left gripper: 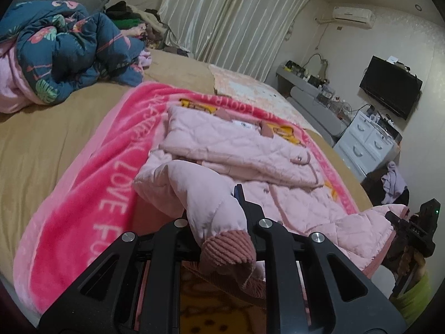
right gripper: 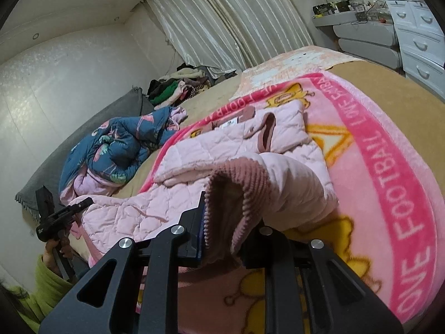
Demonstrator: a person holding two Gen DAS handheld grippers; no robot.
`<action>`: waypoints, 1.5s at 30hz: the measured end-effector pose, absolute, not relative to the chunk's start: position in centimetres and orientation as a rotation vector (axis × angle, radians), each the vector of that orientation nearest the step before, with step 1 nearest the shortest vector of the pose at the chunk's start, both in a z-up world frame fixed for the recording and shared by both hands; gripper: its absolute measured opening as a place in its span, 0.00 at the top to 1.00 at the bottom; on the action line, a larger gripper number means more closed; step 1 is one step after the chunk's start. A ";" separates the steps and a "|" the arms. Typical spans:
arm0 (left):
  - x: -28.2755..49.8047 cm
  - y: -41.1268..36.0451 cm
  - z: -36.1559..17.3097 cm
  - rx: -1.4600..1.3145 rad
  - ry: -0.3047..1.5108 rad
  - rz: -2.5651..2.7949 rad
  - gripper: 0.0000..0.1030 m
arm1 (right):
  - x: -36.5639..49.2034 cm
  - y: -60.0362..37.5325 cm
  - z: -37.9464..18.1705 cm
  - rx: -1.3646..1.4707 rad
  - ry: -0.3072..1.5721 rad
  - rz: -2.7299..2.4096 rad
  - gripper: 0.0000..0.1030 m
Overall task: Fold large clothes
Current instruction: 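Lift the hem with both grippers and fold it toward the collar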
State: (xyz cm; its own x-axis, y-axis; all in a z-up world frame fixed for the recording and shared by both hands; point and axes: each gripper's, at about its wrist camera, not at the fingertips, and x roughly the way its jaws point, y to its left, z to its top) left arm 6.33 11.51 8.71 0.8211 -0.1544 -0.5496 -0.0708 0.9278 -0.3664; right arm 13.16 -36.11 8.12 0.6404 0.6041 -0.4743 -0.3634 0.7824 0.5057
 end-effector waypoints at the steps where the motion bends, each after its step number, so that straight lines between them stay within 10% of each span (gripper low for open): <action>1: 6.6 11.5 9.0 -0.386 0.604 -0.047 0.91 | 13.4 -36.2 8.3 0.387 0.672 0.565 0.84; 45: 18.9 12.1 16.7 -0.258 0.490 0.037 0.91 | 25.5 -35.3 16.2 0.395 0.578 0.503 0.87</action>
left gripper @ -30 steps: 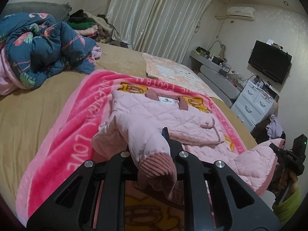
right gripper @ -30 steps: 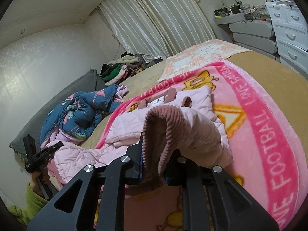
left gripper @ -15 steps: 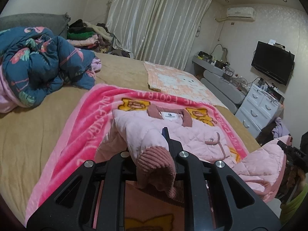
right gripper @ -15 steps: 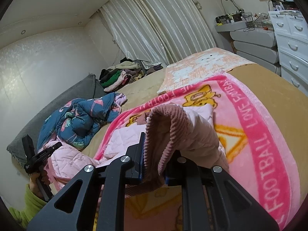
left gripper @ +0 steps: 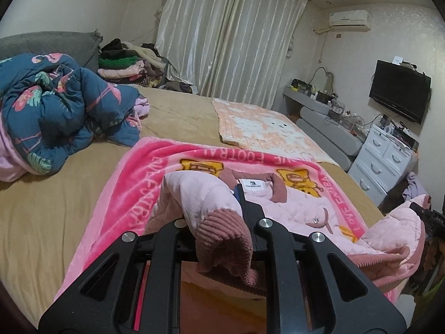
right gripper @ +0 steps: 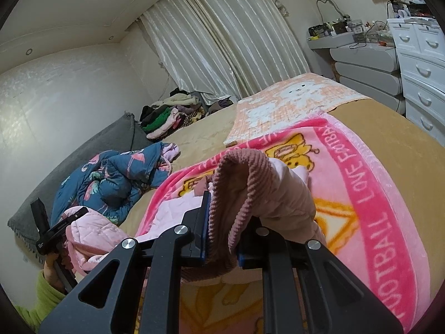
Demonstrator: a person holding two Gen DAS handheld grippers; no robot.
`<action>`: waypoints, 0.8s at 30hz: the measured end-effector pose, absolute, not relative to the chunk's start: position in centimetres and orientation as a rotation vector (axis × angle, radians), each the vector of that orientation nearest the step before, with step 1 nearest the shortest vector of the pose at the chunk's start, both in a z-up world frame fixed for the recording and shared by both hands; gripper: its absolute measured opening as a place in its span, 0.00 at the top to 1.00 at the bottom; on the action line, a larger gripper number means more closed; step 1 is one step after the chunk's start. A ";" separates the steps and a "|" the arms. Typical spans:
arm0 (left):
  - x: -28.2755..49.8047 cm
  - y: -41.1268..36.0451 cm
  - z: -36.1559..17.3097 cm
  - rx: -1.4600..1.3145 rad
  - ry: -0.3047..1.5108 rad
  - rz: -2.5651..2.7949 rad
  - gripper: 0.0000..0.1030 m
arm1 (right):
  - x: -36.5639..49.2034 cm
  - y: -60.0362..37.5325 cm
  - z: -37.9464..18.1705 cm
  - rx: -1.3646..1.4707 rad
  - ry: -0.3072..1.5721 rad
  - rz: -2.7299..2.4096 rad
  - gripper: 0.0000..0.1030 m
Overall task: Fold large clothes
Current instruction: 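Lift the hem with both grippers and fold it toward the collar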
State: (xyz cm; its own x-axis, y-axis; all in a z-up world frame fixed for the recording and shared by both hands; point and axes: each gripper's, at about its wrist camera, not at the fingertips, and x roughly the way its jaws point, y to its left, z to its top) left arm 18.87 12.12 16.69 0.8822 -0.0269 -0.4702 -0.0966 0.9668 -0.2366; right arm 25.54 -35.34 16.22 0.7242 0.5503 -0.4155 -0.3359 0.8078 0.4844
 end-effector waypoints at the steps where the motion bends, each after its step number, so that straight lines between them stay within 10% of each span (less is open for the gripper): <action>1: 19.3 12.2 16.8 -0.257 0.491 0.042 0.91 | 25.8 -35.3 16.3 0.397 0.578 0.501 0.87; 24: 27.1 13.9 12.7 -0.229 0.540 0.176 0.89 | 35.9 -34.4 12.0 0.487 0.674 0.418 0.86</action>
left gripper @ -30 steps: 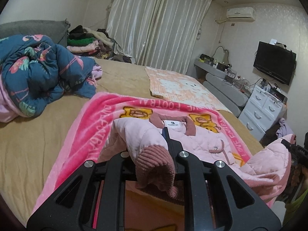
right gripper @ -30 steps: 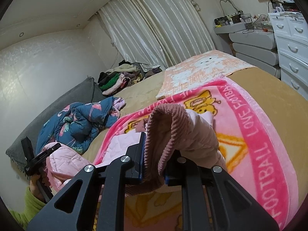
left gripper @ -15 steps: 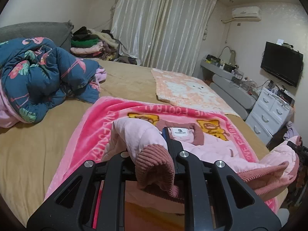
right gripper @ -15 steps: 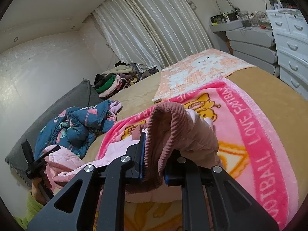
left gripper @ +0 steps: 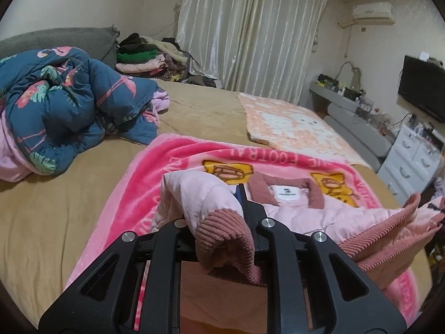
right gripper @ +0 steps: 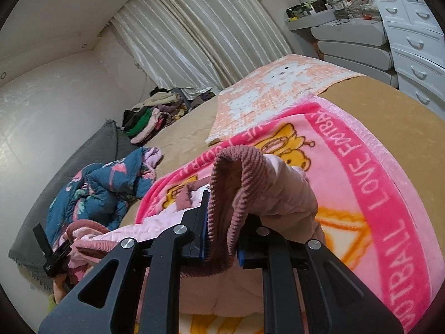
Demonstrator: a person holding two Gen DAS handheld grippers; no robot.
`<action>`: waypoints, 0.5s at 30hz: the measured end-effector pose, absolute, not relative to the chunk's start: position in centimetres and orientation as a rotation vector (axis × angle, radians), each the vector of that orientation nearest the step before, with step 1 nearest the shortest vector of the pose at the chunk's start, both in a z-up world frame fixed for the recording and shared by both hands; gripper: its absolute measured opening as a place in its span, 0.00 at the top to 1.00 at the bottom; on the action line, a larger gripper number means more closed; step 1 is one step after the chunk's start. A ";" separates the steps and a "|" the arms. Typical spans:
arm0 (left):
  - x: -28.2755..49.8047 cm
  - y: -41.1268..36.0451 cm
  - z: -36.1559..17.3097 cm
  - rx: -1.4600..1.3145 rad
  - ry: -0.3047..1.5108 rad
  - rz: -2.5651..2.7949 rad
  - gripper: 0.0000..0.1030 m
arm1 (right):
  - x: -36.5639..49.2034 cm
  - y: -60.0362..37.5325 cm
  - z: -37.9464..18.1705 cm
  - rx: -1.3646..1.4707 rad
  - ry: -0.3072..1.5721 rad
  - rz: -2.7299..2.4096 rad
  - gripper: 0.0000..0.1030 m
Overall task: Fold large clothes
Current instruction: 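Lift the hem with both grippers and fold it toward the collar, then lay the folded hem down and open both grippers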
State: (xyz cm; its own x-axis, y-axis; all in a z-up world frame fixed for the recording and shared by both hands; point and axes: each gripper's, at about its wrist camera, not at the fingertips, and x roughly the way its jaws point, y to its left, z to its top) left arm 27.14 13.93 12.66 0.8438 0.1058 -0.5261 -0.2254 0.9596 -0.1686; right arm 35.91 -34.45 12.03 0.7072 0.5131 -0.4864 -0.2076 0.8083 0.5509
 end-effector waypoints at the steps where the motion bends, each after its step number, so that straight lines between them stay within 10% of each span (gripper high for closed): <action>1: 27.6 13.9 12.2 -0.217 0.547 0.185 0.89 | 36.3 -34.4 11.7 0.491 0.679 0.413 0.86; 10: 30.7 14.9 8.6 -0.207 0.608 0.220 0.89 | 39.5 -34.2 8.3 0.567 0.718 0.440 0.74; 15: 32.0 15.2 7.4 -0.213 0.633 0.225 0.89 | 40.0 -35.9 7.6 0.715 0.688 0.485 0.30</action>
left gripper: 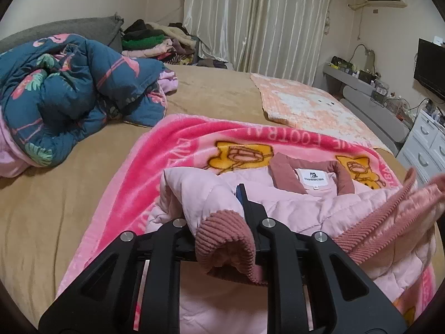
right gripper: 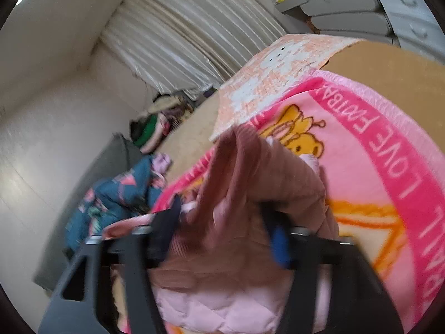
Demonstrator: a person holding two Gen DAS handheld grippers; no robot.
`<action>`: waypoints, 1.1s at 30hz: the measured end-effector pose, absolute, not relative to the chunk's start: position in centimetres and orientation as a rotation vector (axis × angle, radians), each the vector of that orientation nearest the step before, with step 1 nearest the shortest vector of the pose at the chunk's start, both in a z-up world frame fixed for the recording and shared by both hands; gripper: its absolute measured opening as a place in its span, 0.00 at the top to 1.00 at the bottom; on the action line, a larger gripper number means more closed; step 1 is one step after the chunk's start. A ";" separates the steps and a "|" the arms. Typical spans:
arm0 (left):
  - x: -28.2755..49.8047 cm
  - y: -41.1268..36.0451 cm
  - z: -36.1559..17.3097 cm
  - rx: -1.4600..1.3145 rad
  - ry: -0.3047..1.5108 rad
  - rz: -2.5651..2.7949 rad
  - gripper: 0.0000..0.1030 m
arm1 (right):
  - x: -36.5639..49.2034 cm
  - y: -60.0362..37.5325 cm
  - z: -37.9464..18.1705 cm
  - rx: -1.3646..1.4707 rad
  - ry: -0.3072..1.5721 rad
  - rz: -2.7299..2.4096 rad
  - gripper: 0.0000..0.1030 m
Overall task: Fold large clothes
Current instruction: 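Lay the folded hem down and open both grippers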
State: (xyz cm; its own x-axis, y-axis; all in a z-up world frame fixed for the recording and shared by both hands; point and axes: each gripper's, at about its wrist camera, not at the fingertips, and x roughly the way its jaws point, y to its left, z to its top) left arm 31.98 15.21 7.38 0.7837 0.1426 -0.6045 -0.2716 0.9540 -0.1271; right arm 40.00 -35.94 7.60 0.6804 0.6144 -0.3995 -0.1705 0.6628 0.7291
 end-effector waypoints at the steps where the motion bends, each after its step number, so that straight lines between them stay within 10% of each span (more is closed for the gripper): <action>1: 32.2 15.2 7.2 -0.215 0.636 0.225 0.88 | 39.9 -36.2 7.7 0.718 0.681 0.484 0.30; 11: 33.8 13.5 6.1 -0.209 0.641 0.211 0.73 | 37.1 -31.5 5.0 0.334 0.757 0.389 0.21; 21: 32.1 12.0 9.0 -0.180 0.583 0.168 0.22 | 37.4 -27.3 0.1 0.174 0.852 0.371 0.09; 33: 26.5 12.1 14.8 -0.177 0.429 0.168 0.09 | 34.6 -29.5 4.9 0.147 0.708 0.357 0.05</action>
